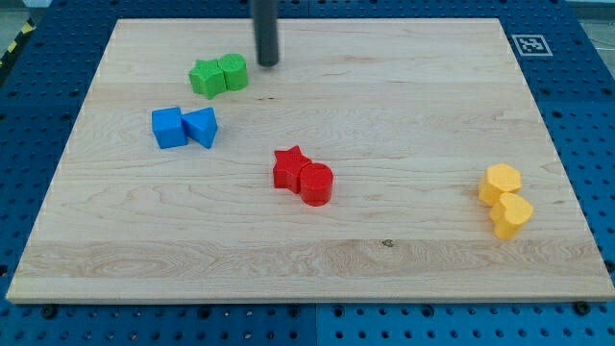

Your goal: Push the green blocks to the left

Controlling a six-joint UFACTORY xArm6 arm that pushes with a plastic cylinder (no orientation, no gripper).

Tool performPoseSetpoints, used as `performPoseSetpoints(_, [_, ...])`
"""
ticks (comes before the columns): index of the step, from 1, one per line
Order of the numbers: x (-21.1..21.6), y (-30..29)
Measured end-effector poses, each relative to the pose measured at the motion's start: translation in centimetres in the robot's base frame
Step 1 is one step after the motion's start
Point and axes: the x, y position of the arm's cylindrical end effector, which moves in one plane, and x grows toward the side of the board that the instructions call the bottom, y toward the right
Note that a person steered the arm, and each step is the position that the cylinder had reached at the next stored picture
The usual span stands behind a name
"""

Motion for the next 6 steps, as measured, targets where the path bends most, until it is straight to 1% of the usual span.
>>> performPoseSetpoints(1, [2.0, -4.4])
performPoseSetpoints(2, [3.6, -6.7])
performPoseSetpoints(3, [1.7, -6.8])
performPoseSetpoints(4, [1.4, -6.8])
performPoseSetpoints(5, [3.3, -7.5])
performPoseSetpoints(6, [1.5, -6.9])
